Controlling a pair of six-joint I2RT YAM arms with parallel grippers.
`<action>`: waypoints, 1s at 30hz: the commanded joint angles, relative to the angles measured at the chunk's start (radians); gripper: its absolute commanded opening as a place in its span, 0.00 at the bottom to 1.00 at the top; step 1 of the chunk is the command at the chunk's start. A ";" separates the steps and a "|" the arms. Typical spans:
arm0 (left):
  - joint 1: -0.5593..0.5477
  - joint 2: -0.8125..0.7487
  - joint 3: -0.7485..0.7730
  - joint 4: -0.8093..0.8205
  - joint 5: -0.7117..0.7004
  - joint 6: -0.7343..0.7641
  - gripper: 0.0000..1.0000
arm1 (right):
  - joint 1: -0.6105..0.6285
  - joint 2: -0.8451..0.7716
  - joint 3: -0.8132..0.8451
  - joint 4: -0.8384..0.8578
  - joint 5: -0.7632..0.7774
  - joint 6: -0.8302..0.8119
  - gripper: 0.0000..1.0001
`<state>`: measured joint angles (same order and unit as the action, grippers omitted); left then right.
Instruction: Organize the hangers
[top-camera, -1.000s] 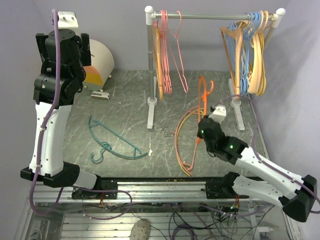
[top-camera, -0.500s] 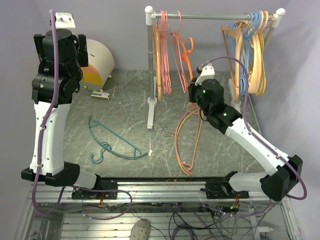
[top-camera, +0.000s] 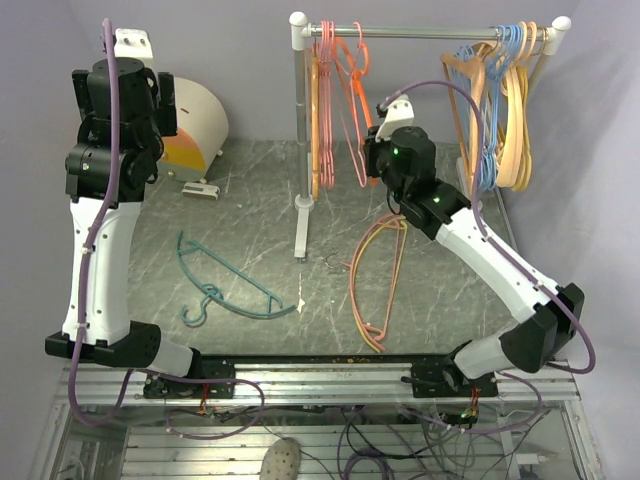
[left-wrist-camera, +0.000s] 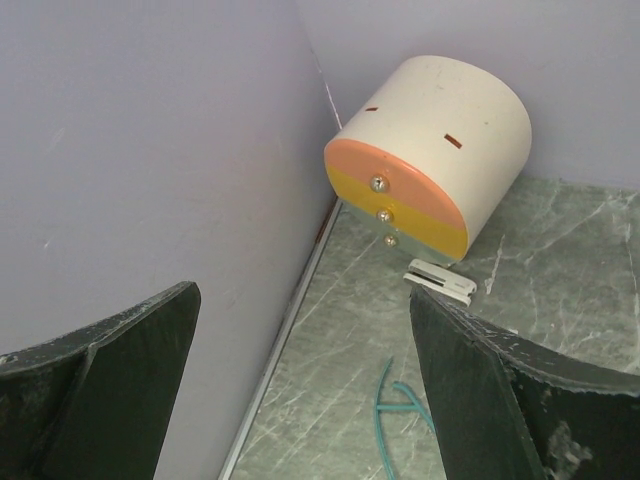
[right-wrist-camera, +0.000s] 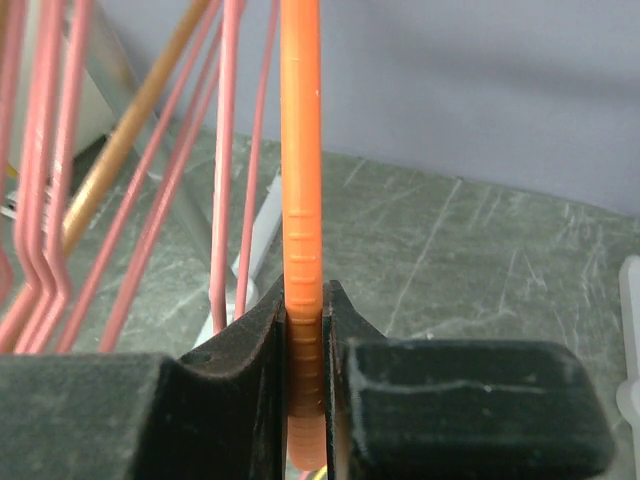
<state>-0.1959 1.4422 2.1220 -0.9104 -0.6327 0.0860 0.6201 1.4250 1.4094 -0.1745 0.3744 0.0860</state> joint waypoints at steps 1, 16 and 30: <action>0.016 0.003 -0.014 0.001 0.042 0.005 0.97 | -0.004 0.055 0.108 -0.001 -0.041 -0.013 0.00; 0.029 0.007 -0.034 -0.004 0.069 0.001 0.96 | 0.026 -0.057 0.043 -0.044 0.027 0.003 0.00; 0.050 -0.004 -0.044 -0.011 0.118 -0.001 0.95 | 0.063 -0.088 0.100 -0.073 0.118 -0.060 0.00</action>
<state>-0.1577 1.4467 2.0773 -0.9184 -0.5365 0.0860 0.6857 1.2888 1.4601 -0.2539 0.4610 0.0681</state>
